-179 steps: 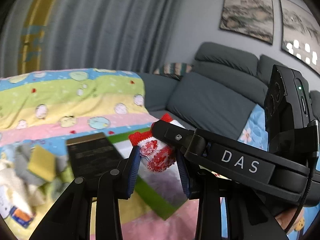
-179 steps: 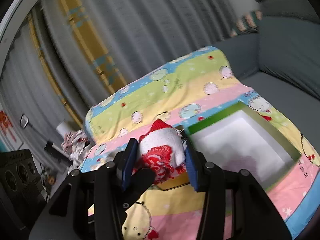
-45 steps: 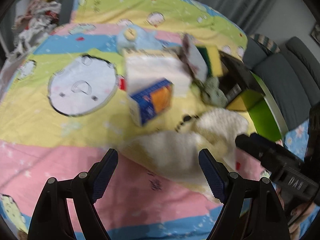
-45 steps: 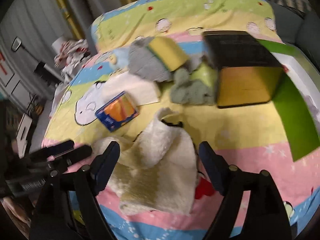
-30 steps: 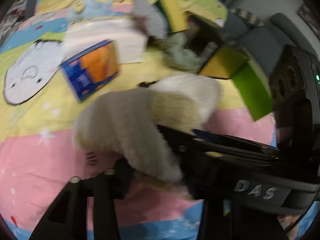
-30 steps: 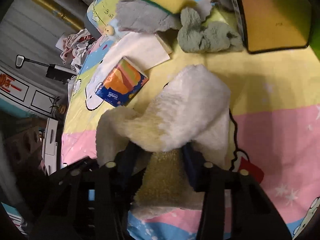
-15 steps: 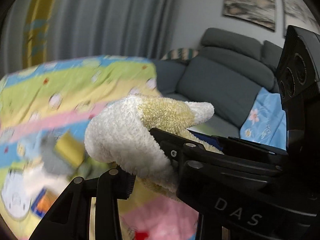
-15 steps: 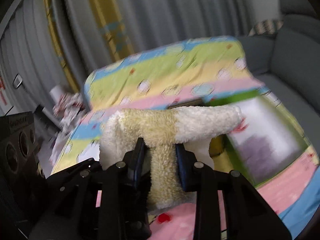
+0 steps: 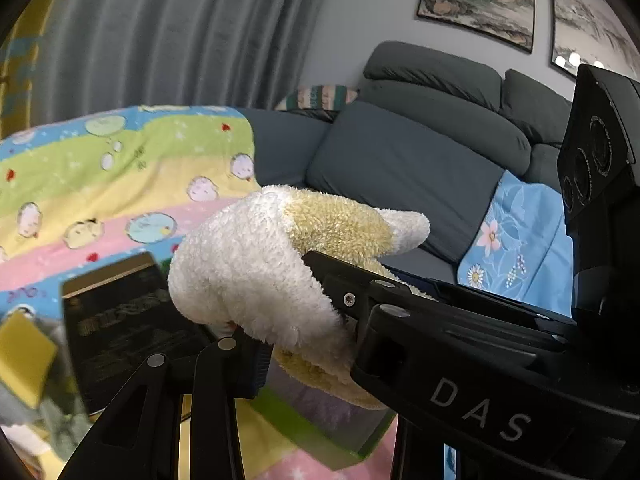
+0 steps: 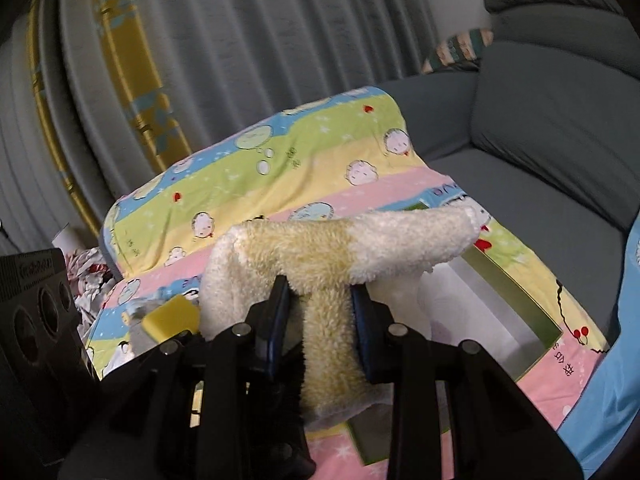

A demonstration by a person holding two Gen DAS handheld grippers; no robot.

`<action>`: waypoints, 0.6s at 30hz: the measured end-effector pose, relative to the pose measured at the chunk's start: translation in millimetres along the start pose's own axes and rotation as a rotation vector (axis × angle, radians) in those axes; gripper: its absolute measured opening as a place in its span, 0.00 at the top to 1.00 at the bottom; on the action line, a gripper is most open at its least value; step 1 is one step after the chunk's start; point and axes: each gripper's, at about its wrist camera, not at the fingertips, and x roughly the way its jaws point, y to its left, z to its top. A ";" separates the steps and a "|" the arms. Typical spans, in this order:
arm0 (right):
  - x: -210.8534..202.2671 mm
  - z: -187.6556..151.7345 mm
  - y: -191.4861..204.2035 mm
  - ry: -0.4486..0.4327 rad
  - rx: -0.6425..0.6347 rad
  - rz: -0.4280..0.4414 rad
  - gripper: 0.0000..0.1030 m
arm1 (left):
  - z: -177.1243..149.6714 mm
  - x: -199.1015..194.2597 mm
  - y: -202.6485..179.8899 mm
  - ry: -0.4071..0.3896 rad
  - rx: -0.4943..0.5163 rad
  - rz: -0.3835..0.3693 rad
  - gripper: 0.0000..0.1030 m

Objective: Organize soft objects
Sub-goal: 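Lower the cream towel into the green box and open the right tool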

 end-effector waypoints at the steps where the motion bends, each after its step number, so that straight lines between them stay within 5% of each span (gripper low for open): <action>1: 2.8 -0.8 -3.9 0.003 0.006 -0.005 0.71 | -1.6 5.7 -1.6 0.007 -0.001 -0.004 0.62; 18: 26.8 -14.0 -50.5 0.088 0.117 -0.137 0.64 | -20.4 53.0 -16.0 0.122 -0.049 -0.051 0.62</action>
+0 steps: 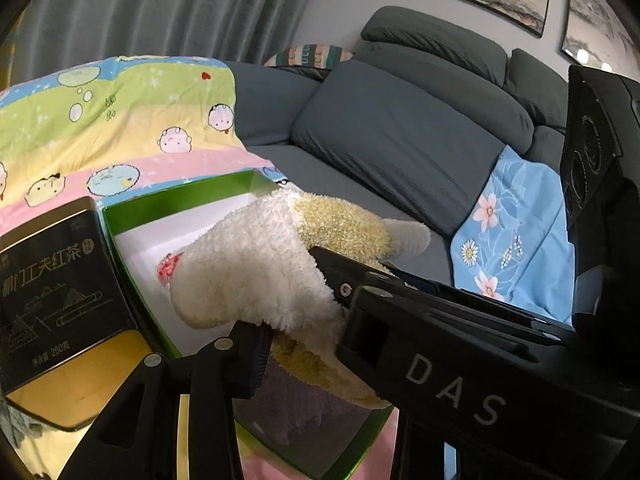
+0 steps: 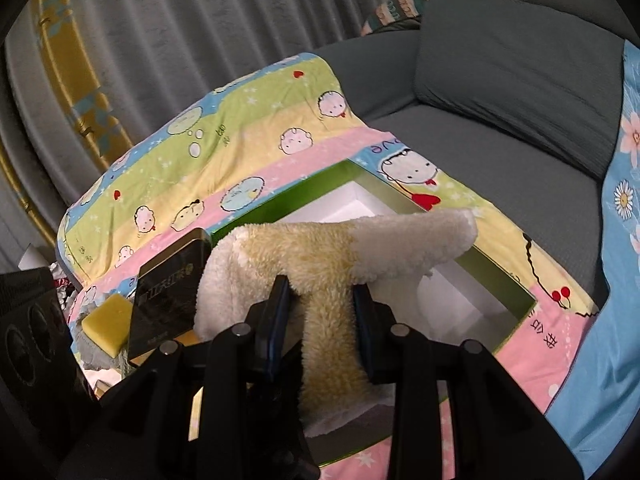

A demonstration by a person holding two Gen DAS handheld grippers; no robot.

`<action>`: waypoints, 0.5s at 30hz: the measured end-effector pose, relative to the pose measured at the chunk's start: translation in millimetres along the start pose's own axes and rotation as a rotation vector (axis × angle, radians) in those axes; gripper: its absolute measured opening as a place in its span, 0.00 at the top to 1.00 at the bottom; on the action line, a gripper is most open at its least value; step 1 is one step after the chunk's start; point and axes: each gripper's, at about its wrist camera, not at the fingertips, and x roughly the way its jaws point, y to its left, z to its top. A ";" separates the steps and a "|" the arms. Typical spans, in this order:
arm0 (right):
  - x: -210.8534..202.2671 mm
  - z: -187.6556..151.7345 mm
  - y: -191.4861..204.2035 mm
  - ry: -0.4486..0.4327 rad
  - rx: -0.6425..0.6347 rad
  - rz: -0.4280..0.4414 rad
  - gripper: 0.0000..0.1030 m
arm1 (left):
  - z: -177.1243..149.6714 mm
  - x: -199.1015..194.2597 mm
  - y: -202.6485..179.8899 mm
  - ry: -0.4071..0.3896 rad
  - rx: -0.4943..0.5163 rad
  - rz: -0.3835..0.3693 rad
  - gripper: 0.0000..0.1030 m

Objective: Organize soft objects
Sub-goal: 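Lower the cream towel into the green box and open the right tool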

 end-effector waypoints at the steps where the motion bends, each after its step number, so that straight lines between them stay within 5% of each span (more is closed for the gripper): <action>1: -1.6 -0.4 0.1 -0.005 0.001 -0.002 0.60 | 0.0 -2.8 -0.4 -0.001 0.002 0.003 0.60; 2: -4.1 -0.4 -0.1 -0.016 0.002 -0.006 0.58 | -0.2 -4.8 -0.6 -0.003 0.005 0.006 0.54; 5: -16.6 1.0 0.4 -0.066 0.009 -0.027 0.29 | 1.3 -20.1 1.7 -0.034 0.007 0.035 0.34; 8: -34.7 1.0 2.9 -0.136 0.000 -0.019 0.24 | 2.7 -43.2 4.9 -0.076 0.010 0.053 0.19; 15: -56.9 -4.9 20.5 -0.180 -0.016 -0.001 0.16 | -1.3 -104.1 14.0 -0.111 0.033 0.099 0.14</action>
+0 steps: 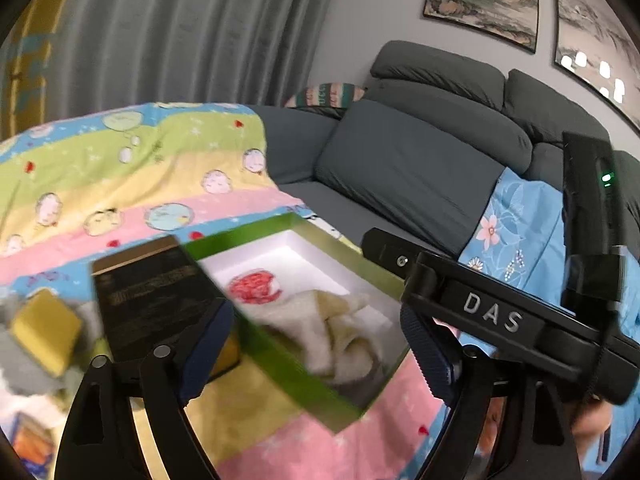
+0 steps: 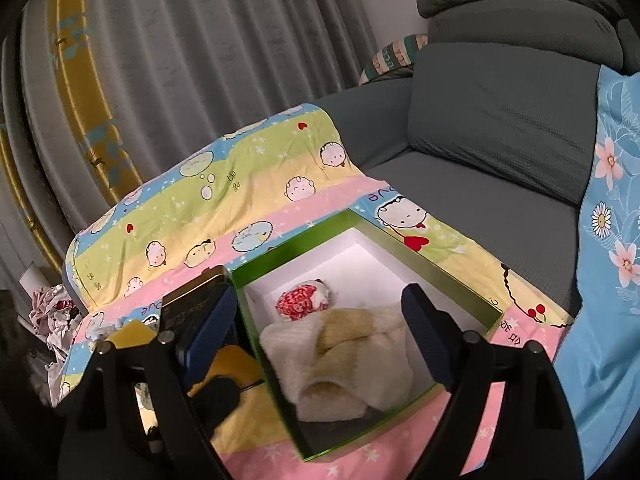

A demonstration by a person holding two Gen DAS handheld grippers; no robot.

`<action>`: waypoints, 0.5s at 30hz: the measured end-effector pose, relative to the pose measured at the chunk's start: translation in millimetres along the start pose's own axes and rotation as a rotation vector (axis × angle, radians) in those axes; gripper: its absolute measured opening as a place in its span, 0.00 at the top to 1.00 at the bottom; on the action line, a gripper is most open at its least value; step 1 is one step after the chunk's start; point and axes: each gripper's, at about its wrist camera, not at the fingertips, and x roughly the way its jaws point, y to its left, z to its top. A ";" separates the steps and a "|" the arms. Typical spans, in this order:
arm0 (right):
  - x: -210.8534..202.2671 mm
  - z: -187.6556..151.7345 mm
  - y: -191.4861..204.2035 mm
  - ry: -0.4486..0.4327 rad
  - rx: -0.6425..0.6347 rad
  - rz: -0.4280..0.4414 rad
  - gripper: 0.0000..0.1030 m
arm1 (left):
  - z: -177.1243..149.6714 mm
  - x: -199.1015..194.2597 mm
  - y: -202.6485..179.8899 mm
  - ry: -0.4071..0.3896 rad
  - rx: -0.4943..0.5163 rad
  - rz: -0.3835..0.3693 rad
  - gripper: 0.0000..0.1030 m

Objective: Organize soft objects
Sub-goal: 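Lower the cream towel into the green box and open the right tool, then reach the right tool to the small blue juice carton and grasp it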

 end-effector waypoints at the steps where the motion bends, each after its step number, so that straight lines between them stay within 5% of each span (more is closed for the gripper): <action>1: -2.3 -1.8 4.0 0.001 -0.004 0.008 0.14 | -1.5 -11.4 5.6 -0.004 -0.003 0.020 0.09; 8: -13.7 -23.7 48.4 0.031 -0.062 0.119 0.08 | -20.9 -79.0 59.0 -0.018 -0.122 0.157 0.08; 15: -14.2 -43.8 98.8 0.077 -0.154 0.220 0.03 | -55.0 -132.0 112.2 0.021 -0.221 0.381 0.08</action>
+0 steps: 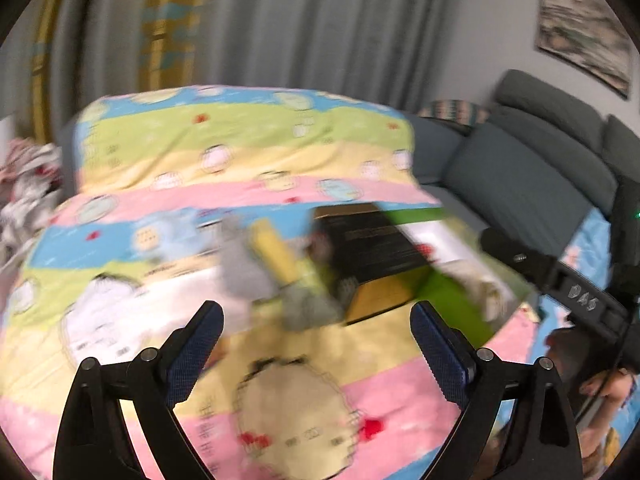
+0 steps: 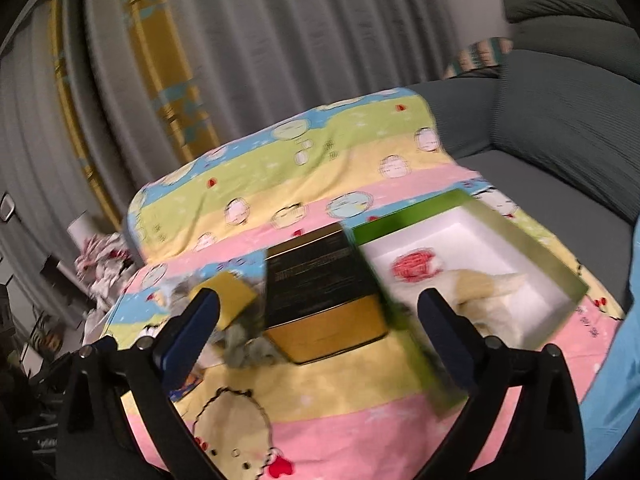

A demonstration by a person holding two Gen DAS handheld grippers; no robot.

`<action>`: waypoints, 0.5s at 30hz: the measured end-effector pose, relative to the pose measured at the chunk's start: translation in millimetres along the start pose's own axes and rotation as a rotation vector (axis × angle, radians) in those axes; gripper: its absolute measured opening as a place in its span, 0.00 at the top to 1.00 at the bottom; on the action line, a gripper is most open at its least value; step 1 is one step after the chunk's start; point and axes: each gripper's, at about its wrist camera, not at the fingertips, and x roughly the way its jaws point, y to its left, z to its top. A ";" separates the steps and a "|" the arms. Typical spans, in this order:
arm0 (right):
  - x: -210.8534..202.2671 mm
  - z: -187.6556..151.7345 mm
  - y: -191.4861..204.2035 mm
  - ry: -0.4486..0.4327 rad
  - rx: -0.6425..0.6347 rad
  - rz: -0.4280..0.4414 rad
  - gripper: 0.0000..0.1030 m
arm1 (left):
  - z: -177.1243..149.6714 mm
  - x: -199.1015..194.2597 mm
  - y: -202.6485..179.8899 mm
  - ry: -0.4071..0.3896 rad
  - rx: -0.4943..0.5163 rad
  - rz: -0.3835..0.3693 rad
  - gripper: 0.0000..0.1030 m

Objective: Organize soft objects
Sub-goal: 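Reach the right tool to the small blue juice carton and grasp it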

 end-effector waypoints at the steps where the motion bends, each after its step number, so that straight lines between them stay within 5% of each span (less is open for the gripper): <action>1: 2.2 -2.0 6.7 0.009 -0.015 0.008 0.03 | -5.6 -3.7 12.4 0.008 -0.013 0.039 0.08; 6: 14.6 -11.7 35.7 0.061 -0.069 0.032 0.03 | -25.9 -5.8 57.0 0.004 -0.061 0.150 0.08; 10: 24.6 -19.6 47.9 0.104 -0.092 0.052 0.03 | -35.4 1.3 99.6 0.078 -0.192 0.227 0.08; 13: 33.8 -25.3 53.7 0.141 -0.101 0.055 0.03 | -37.0 -2.7 126.0 0.064 -0.309 0.217 0.08; 15: 41.2 -29.8 59.3 0.166 -0.103 0.064 0.03 | -38.9 -3.3 137.4 0.076 -0.338 0.276 0.08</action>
